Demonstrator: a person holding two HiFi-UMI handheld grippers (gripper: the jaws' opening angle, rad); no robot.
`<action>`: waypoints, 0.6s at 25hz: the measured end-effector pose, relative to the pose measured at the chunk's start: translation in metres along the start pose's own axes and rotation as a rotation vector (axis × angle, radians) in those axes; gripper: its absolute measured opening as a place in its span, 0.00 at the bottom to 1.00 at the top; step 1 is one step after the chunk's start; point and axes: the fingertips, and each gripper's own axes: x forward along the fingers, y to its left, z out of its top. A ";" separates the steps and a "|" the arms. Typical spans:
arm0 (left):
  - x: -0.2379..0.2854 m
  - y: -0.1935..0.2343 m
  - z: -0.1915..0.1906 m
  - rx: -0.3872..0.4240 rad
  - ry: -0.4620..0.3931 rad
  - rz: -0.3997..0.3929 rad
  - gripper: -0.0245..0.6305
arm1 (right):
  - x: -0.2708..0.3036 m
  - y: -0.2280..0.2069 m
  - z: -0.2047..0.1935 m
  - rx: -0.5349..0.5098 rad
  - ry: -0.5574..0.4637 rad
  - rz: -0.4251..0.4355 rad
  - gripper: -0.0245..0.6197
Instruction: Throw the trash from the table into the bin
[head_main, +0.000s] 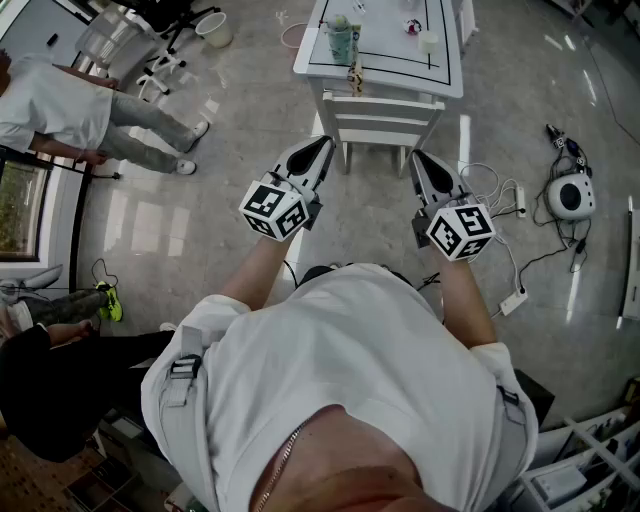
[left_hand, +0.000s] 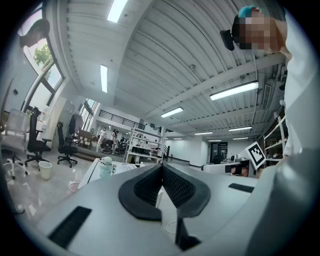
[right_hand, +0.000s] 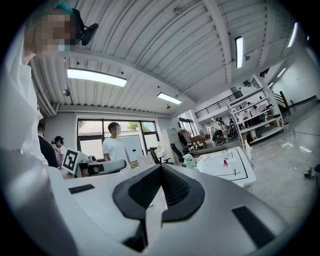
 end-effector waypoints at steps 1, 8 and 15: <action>0.000 0.001 0.000 0.000 -0.001 0.000 0.05 | 0.001 0.000 0.000 0.000 -0.001 -0.001 0.03; -0.003 0.007 0.000 -0.010 -0.006 0.001 0.05 | 0.004 0.001 0.000 0.002 -0.007 -0.014 0.03; -0.005 0.018 0.001 -0.015 -0.010 0.000 0.05 | 0.005 0.003 0.001 0.006 -0.030 -0.025 0.03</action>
